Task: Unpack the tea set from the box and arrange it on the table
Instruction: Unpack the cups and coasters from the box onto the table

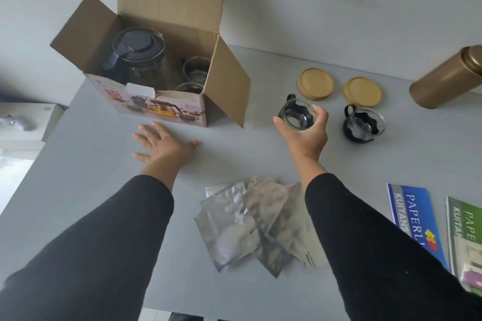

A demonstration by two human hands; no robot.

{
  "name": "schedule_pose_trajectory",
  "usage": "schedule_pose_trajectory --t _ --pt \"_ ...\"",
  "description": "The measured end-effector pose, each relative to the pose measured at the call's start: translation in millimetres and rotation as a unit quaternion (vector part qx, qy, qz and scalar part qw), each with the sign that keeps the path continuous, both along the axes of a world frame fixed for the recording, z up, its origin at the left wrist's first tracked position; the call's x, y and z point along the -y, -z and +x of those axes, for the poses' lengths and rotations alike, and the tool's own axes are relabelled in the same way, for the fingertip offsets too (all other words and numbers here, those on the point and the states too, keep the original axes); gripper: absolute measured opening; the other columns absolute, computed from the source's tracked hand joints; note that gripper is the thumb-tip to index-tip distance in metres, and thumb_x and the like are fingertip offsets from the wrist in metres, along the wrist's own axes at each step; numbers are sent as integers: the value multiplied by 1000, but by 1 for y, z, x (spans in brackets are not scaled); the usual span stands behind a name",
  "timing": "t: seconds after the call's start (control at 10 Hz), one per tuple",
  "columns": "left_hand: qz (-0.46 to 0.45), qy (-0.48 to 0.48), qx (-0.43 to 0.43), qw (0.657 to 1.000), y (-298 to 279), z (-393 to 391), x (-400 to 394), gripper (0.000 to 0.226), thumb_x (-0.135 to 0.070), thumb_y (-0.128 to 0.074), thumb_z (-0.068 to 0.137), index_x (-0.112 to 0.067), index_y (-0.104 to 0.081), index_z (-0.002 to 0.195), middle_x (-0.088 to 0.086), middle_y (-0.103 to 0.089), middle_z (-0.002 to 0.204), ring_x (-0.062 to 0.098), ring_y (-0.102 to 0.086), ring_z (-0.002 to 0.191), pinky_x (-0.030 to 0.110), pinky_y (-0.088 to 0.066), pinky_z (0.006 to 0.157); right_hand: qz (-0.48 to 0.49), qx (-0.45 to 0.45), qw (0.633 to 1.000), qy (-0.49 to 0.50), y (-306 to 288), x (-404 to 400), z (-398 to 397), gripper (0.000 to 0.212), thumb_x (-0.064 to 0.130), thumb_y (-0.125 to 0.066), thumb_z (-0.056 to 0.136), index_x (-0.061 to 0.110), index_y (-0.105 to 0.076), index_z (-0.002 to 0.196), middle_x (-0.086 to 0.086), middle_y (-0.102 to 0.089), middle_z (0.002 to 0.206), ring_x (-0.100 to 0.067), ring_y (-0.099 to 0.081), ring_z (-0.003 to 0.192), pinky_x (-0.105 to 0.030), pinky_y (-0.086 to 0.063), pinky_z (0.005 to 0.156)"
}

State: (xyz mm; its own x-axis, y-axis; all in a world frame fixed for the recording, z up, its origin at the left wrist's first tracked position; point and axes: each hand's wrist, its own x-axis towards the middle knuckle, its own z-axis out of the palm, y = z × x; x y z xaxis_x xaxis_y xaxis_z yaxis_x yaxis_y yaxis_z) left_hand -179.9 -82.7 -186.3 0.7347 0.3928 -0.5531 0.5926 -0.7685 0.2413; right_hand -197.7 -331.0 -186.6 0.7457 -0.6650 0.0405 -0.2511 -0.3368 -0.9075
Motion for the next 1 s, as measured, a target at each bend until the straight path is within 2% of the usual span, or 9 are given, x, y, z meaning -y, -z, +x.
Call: schedule_pose_trajectory --t 0.1,0.4,0.6,0.7,0.8,0.9,1.0 --pt "7 -3 -1 1000 1 2 0 107 -58 -57 85 -15 15 151 8 25 157 30 22 145 58 4 114 -9 -22 1000 -8 10 10 -1 78 38 -89 52 20 -48 116 9 -59 104 -11 -59 94 -27 -49 91" --pt "11 -11 9 1000 5 3 -1 108 -59 -58 83 -17 14 151 7 25 157 29 22 145 58 4 115 -33 -32 999 -17 19 24 7 84 39 -89 52 18 -45 121 4 -60 114 -15 -59 102 -25 -46 92" --pt "6 -13 9 1000 5 2 -1 107 -58 -58 84 -17 15 151 7 26 157 29 23 145 58 5 115 -28 -35 999 -24 19 25 4 89 38 -89 51 18 -43 124 2 -57 121 -17 -57 107 -29 -46 96" --pt "3 -13 11 1000 6 1 -2 107 -58 -58 84 -17 15 151 7 25 157 30 23 145 58 5 115 -31 -41 998 -38 15 27 2 94 38 -90 52 18 -41 129 0 -54 129 -18 -54 114 -27 -43 99" --pt "3 -8 12 1000 6 0 -2 107 -59 -57 84 -16 15 151 7 25 157 30 22 145 58 4 115 -30 -50 997 -43 9 27 -3 101 39 -89 55 19 -34 137 -3 -45 138 -16 -47 123 -20 -35 99" --pt "0 0 14 1000 3 -2 -3 108 -60 -57 84 -16 15 151 8 24 157 30 22 145 57 4 115 -65 -42 996 -37 -3 23 -10 98 45 -83 62 18 -31 140 -6 -39 138 -17 -40 128 -24 -33 104" --pt "-5 14 14 1000 0 -5 -6 107 -62 -55 84 -15 14 152 9 24 157 31 21 145 57 4 115 -110 -1 993 -40 -23 10 -11 84 46 -74 70 14 -36 138 -7 -41 134 -20 -40 126 -30 -36 104"
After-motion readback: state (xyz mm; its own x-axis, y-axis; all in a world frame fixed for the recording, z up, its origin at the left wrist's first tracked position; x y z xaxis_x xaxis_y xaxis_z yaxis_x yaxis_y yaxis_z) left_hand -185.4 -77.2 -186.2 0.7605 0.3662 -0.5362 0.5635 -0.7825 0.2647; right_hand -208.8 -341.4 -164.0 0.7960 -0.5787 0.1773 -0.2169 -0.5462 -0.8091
